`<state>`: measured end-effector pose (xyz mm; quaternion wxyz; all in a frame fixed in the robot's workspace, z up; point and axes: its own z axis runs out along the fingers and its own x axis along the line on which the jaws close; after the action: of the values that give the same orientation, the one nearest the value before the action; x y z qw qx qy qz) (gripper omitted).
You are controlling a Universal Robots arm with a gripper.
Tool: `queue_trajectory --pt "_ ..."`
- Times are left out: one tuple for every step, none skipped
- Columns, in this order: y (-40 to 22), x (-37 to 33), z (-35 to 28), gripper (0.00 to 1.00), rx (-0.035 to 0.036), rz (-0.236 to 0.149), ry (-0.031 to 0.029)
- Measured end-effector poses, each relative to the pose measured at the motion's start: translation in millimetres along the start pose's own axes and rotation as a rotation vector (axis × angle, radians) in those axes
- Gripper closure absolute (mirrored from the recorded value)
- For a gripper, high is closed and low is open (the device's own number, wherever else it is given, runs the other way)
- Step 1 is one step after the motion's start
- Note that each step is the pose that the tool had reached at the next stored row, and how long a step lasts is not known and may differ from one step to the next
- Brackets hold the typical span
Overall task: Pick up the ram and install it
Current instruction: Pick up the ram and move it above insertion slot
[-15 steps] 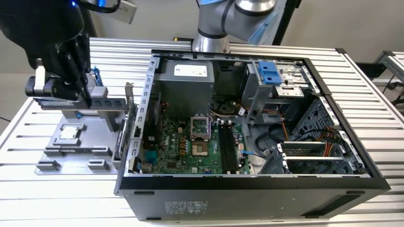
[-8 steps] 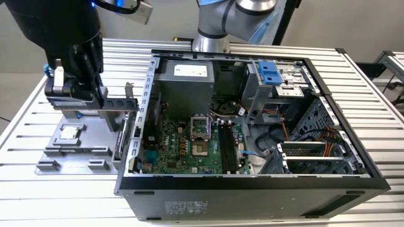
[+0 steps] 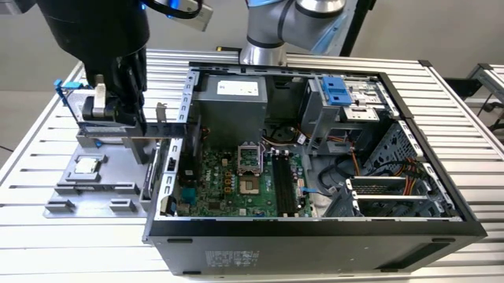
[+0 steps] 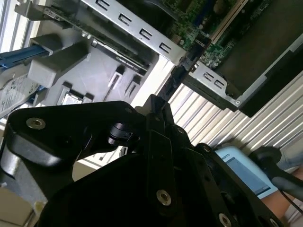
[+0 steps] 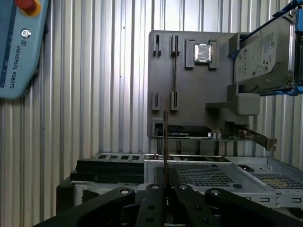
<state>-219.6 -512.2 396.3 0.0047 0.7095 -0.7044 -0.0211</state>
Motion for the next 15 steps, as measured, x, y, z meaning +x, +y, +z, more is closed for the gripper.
queue_trajectory --pt "-2.7 0.0 -0.1 1.0 -0.0001 0.0 0.0" --pt "-5.4 0.0 -0.2 1.0 -0.0003 -0.001 0.0001" --pt "-8.0 0.1 -0.3 1.0 -0.0005 -0.001 0.0001" --pt "-10.7 0.1 -0.4 1.0 -0.0006 -0.002 0.0002" --pt "-13.7 0.1 -0.5 1.0 -0.0008 -0.002 0.0002" --pt "-16.4 0.1 -0.6 1.0 -0.001 -0.003 0.0001" --pt "-19.0 0.1 -0.7 1.0 -0.0011 -0.003 0.0002" --pt "-21.5 0.1 -0.8 1.0 -0.0012 -0.003 0.0001" --pt "-24.4 0.2 -0.9 1.0 -0.0014 -0.004 0.0002" --pt "-27.0 0.2 -1.0 1.0 -0.0015 -0.004 0.0002" --pt "-29.7 0.2 -1.1 1.0 -0.0017 -0.005 0.0002" --pt "-32.6 0.2 -1.2 1.0 -0.0019 -0.005 0.0002" --pt "-35.5 0.2 -1.3 1.0 -0.0019 -0.006 0.0002" --pt "-38.3 0.3 -1.4 1.0 -0.0021 -0.006 0.0002" --pt "-41.1 0.3 -1.5 1.0 -0.0023 -0.007 0.0003"
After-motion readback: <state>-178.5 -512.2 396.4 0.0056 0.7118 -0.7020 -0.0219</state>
